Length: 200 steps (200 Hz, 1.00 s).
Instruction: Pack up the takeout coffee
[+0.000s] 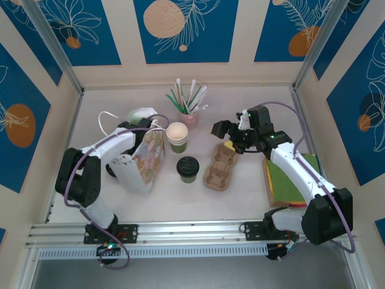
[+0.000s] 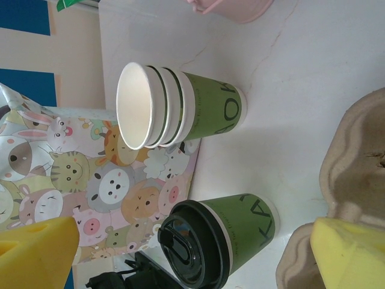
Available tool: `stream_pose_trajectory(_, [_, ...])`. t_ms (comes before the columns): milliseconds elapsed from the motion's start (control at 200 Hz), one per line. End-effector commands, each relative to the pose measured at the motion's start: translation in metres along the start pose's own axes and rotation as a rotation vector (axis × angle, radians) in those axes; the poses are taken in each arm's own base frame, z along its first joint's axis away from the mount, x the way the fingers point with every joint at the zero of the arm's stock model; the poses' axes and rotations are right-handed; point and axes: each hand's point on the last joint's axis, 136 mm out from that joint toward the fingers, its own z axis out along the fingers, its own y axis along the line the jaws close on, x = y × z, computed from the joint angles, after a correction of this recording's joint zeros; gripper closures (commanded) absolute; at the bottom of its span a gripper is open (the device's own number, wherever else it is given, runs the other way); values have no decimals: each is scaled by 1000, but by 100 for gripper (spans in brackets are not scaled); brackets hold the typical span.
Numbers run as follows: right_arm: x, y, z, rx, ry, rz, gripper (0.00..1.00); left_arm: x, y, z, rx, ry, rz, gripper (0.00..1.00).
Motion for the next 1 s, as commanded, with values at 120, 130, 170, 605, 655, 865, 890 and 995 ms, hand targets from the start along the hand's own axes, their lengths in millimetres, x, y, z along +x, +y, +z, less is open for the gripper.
stream_pose_trajectory(120, [5, 1, -3, -15, 12, -4, 1, 21, 3, 17, -38, 123, 1, 74])
stream_pose_trajectory(130, [5, 2, -4, -16, 11, -7, 1, 21, 3, 17, -39, 124, 2, 74])
stream_pose_trajectory(170, [4, 2, -4, -15, 9, -5, 1, 21, 3, 19, -40, 130, 2, 74])
stream_pose_trajectory(605, [5, 1, -5, -10, 8, -4, 1, 22, 0, 22, -45, 129, -1, 74])
stream_pose_trajectory(655, [5, 1, -5, -10, 8, -4, 1, 22, 0, 21, -45, 128, -1, 74])
stream_pose_trajectory(865, [6, 1, -6, -11, 9, -4, 1, 23, -1, 19, -36, 125, -6, 69])
stream_pose_trajectory(890, [6, 1, -6, -10, 8, -4, 1, 22, -2, 18, -33, 119, -6, 68])
stream_pose_trajectory(995, [7, 1, -6, -11, 8, -6, 1, 21, -2, 12, -27, 109, -12, 61])
